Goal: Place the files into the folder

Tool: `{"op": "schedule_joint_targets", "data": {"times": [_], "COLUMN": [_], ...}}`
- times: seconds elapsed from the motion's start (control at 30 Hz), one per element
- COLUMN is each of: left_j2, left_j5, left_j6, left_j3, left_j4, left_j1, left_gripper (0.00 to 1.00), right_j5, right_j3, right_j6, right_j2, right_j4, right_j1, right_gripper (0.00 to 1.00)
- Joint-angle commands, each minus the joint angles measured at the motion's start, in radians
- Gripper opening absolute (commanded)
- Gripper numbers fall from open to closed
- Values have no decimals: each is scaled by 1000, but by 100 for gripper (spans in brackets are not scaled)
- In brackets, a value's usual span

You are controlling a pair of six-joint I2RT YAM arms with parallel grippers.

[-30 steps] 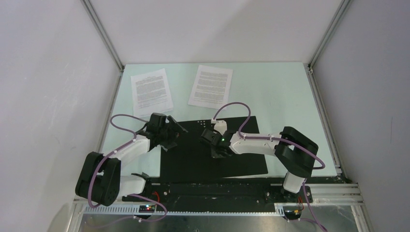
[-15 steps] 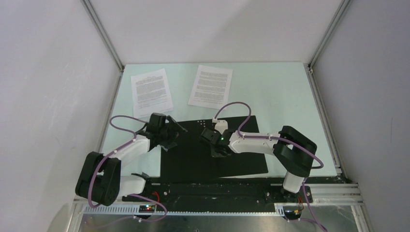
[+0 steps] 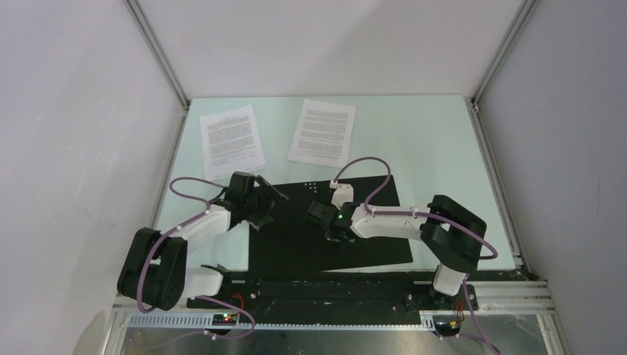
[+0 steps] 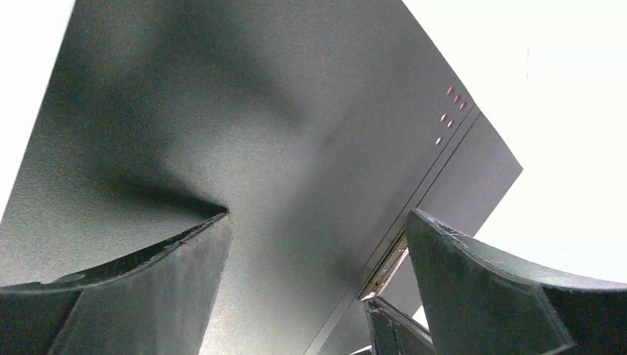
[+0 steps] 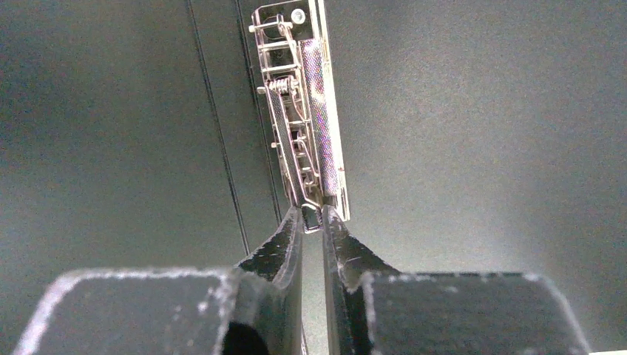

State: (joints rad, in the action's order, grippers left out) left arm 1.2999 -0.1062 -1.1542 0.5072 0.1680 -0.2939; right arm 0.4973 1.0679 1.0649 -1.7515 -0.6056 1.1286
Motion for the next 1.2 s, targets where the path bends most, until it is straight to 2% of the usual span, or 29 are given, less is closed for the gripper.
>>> {"op": "schedule_joint_targets", "data": {"times": [0.0, 0.23, 0.6, 0.67, 0.77, 0.97, 1.03, 1.17], "left_j2": [78, 47, -39, -35, -33, -12, 2, 5], "left_j5": [196, 208, 229, 224, 208, 159, 138, 115], "left_j6": [64, 85, 201, 230, 270, 349, 370, 407], "left_j3": [-78, -70, 21, 42, 89, 180, 205, 251], "left_j4": [201, 202, 248, 249, 251, 265, 269, 280], "left_j1": [22, 21, -20, -36, -68, -94, -99, -105], "left_gripper": [99, 100, 100, 100, 100, 100, 100, 100], "right_j5": [119, 53, -36, -36, -44, -90, -107, -109], "right_j3": [-67, -102, -76, -60, -26, 1, 1, -1], "right_j6": [-67, -214, -267, -280, -293, -311, -312, -313], "right_j2": [51, 146, 215, 222, 217, 204, 217, 258], "right_j4": [-220, -45, 1, 13, 22, 65, 73, 58], "right_j1": [-18, -21, -92, -92, -93, -133, -160, -174], "right_gripper": [0, 0, 0, 6, 23, 44, 50, 53]}}
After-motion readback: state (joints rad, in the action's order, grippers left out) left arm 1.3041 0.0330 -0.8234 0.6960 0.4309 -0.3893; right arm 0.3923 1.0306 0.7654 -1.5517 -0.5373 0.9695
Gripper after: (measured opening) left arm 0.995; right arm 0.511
